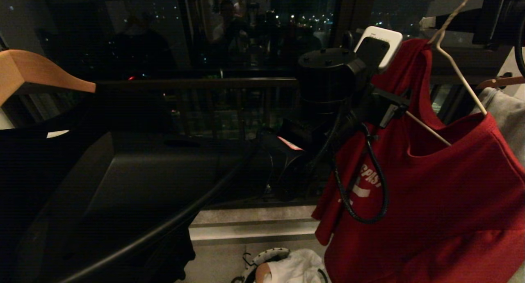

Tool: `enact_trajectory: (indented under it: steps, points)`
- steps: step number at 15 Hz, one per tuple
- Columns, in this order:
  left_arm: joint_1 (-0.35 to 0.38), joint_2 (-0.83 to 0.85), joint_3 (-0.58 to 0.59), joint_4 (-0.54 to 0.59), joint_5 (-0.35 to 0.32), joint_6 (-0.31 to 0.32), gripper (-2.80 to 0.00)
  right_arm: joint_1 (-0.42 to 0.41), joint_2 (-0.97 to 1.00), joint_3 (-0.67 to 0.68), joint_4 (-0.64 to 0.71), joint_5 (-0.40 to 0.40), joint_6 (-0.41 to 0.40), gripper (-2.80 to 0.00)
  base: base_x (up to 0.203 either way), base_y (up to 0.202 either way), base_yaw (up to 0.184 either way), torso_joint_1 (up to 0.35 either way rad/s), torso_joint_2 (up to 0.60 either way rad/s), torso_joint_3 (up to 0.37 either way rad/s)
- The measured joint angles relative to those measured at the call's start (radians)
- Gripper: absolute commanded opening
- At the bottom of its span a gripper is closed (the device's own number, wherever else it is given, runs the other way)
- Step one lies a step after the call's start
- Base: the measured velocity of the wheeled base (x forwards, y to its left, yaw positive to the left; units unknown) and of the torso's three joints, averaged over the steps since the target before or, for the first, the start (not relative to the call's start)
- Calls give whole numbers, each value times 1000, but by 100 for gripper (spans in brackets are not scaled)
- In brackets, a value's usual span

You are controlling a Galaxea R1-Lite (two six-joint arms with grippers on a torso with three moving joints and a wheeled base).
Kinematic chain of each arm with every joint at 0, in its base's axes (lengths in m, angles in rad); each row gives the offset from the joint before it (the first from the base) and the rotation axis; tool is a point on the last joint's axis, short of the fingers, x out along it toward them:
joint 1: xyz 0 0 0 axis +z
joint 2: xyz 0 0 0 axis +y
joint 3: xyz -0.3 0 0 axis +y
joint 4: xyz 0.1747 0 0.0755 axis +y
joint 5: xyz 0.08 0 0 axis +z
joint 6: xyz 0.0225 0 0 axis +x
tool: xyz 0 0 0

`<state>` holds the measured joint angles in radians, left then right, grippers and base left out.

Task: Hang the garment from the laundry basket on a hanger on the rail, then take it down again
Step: Take the clothes off the clothes rack

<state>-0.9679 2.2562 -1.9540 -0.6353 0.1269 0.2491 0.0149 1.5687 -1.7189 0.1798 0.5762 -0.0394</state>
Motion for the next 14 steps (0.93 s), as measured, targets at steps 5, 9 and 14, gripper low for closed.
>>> enact_trajectory:
  steps: [5, 9, 14]
  points:
    - [0, 0, 0, 0, -20, 0, 0, 14, 4, -2, 0, 1, 0, -280, 0, 0, 0, 0, 0, 0]
    - [23, 10, -2, 1, -22, 0, 0, 15, 1, -3, 8, 8, 0, -280, 0, 0, 0, 0, 0, 0]
    - [42, 18, -7, 2, -52, -3, 0, 20, -4, -2, 10, 18, 0, -280, 0, 0, 0, 0, 0, 0]
